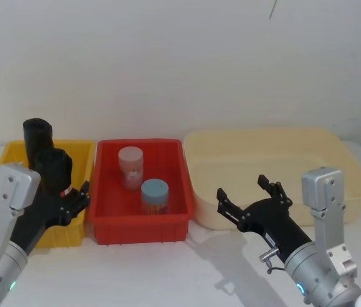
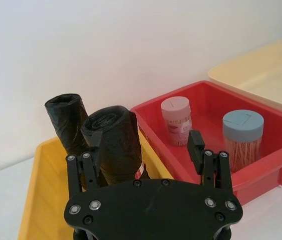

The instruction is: Pick up the garbage bag with the one hand and transfer it to the other hand.

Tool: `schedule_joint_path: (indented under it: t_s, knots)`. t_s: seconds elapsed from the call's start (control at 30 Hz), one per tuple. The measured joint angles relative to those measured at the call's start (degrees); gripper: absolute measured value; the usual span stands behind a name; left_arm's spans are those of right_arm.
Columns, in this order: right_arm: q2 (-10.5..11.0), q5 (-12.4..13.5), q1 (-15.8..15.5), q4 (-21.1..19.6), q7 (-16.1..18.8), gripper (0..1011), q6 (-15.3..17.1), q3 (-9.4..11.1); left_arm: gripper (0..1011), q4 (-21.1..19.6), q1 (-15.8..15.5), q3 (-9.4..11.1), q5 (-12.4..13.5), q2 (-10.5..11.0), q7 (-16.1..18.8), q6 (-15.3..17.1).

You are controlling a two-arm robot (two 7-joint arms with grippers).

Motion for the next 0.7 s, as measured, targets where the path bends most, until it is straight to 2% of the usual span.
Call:
schedule_joint_path:
  t_s: [0.7]
  knots:
    - [0.0, 0.0, 0.0, 0.0, 0.0, 1000, 0.0, 0.0, 1001, 0.0, 0.0, 0.0, 0.0, 0.0, 0.0, 0.0]
